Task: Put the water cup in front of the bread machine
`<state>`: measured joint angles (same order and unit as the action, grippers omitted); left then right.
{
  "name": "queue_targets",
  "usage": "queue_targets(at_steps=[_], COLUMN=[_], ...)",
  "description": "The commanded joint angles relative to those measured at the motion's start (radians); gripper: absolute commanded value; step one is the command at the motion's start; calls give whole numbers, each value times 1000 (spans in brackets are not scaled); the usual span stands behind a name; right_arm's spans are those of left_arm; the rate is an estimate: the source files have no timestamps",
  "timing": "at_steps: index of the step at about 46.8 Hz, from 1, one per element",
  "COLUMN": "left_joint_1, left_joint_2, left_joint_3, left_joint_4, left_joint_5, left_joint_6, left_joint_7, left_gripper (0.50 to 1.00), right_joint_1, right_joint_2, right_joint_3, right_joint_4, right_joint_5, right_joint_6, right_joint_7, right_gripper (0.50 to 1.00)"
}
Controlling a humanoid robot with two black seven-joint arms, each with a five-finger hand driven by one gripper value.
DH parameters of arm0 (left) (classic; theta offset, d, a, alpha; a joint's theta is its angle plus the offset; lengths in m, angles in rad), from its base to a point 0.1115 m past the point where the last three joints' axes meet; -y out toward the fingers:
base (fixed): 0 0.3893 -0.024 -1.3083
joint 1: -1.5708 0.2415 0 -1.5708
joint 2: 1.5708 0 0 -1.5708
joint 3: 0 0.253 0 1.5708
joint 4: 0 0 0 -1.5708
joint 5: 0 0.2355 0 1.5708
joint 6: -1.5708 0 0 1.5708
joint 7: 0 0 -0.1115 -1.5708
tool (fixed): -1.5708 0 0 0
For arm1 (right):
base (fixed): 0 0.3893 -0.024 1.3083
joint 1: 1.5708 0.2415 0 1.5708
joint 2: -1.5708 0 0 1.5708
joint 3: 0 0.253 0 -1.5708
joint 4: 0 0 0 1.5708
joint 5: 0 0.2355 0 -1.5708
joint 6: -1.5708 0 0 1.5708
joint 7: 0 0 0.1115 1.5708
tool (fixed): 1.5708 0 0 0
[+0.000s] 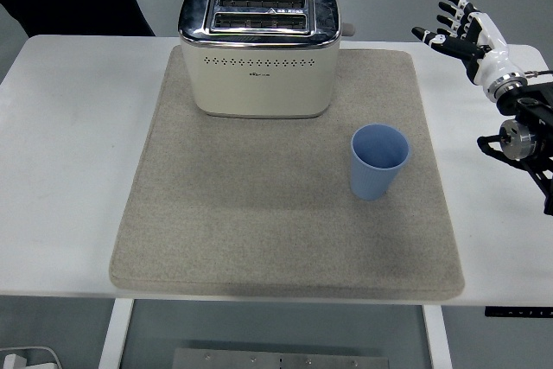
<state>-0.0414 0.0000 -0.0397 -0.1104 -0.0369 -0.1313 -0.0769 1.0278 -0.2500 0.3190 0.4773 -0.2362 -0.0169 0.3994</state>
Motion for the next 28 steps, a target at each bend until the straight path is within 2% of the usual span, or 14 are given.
queue_targets(at_steps=[1,6,28], left_joint_1=[0,1,1], left_joint_2=[0,0,0], left_joint_3=[1,-5,-2], left_joint_4=[0,0,-3], left_joint_5=[0,-1,2], left_joint_6=[1,-1,1], left_joint_7=[-1,-15,-11], left_gripper=[1000,1000,1000], right_joint_1=[0,0,0], right_joint_2=[0,0,0], right_joint_3=[0,0,0], right_joint_4=[0,0,1], right_joint_5=[0,0,0], right_joint_6=[-1,0,3], right_joint_7=[-1,-1,-1], right_gripper=[938,938,938])
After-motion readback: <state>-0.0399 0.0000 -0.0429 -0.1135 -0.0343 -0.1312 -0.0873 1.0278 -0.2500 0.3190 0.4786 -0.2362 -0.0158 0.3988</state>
